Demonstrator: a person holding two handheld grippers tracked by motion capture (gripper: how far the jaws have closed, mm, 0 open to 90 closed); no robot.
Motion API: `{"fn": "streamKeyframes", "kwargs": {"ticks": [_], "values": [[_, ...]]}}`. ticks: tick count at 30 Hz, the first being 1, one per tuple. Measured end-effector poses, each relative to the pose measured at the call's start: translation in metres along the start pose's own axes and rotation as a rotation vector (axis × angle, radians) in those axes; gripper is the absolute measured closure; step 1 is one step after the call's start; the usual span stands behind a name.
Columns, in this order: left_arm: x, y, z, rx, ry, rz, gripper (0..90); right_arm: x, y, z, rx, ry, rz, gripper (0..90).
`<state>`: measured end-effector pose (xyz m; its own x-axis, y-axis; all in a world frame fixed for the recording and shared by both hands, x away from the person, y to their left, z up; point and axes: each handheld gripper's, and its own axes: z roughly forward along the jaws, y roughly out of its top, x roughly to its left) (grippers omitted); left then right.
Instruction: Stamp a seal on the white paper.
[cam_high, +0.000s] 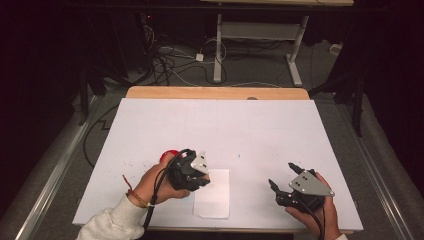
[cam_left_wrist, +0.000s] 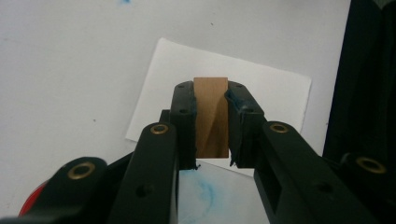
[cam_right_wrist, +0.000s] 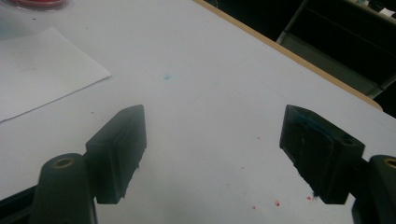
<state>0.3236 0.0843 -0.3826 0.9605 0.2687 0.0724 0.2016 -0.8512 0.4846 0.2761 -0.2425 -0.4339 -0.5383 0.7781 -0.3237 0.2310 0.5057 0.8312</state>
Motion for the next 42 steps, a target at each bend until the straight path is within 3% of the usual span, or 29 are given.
{"fn": "streamKeyframes", "kwargs": {"ticks": [8,19,33,42], "values": [[-0.007,0.005,0.023,0.054,-0.047,0.038,73.5,0.001,0.0,0.001,0.01,0.0,-0.005,23.4],[-0.009,0.006,0.051,0.113,-0.071,0.058,73.5,0.002,-0.001,0.002,0.02,0.008,-0.01,23.5],[-0.006,0.004,0.07,0.186,-0.084,0.068,73.6,0.002,-0.001,0.004,0.03,0.012,-0.017,23.5],[-0.002,0.008,0.072,0.221,-0.113,0.062,73.8,0.003,-0.001,0.004,0.033,0.01,-0.019,23.4]]}}
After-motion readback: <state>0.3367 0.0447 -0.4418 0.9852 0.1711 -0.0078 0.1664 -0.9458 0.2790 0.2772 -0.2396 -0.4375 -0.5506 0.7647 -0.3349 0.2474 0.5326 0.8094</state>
